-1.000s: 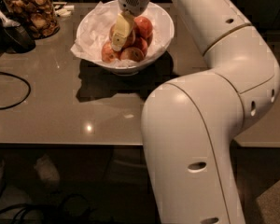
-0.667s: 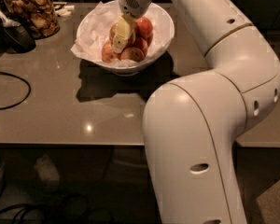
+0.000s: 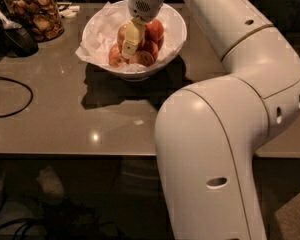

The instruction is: Pick apple from white bowl

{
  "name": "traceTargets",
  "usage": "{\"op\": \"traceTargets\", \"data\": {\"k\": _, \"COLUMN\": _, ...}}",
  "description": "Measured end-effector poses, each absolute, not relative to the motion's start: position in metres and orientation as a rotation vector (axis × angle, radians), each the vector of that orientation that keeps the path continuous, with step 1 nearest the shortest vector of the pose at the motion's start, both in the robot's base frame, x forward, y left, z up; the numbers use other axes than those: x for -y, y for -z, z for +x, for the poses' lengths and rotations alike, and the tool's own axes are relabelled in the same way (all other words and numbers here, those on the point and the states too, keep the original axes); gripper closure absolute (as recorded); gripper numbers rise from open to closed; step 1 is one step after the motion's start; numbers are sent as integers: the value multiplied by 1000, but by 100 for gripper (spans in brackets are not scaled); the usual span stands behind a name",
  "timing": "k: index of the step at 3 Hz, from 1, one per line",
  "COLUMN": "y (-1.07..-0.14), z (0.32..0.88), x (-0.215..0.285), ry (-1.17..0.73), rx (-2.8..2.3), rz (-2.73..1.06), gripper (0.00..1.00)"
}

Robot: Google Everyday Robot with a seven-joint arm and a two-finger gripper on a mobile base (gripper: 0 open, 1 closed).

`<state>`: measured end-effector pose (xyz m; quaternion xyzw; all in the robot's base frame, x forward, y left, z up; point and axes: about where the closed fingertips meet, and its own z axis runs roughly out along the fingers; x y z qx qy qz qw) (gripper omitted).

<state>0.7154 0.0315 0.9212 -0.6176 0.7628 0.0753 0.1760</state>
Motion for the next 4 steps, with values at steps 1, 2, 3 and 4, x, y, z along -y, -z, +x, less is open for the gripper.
{"op": "traceTargets", "data": {"k": 1, "y": -921, "z": 715, "x": -32, "ry": -213, "rx": -2160, "rz": -1749, "gripper": 36}}
{"op": "traceTargets", "data": {"k": 2, "y": -921, "z": 715, "x": -32, "ry": -213, "rx": -2160, "rz": -1749, "gripper": 59}}
{"op": "traceTargets", "data": {"k": 3, "y": -921, "z": 715, "x": -32, "ry": -213, "rx": -2160, "rz": -1749, "gripper": 84}}
{"op": "traceTargets", "data": {"k": 4, "y": -921, "z": 715, "x": -32, "ry": -213, "rx": -2160, "rz": -1749, "gripper": 100}}
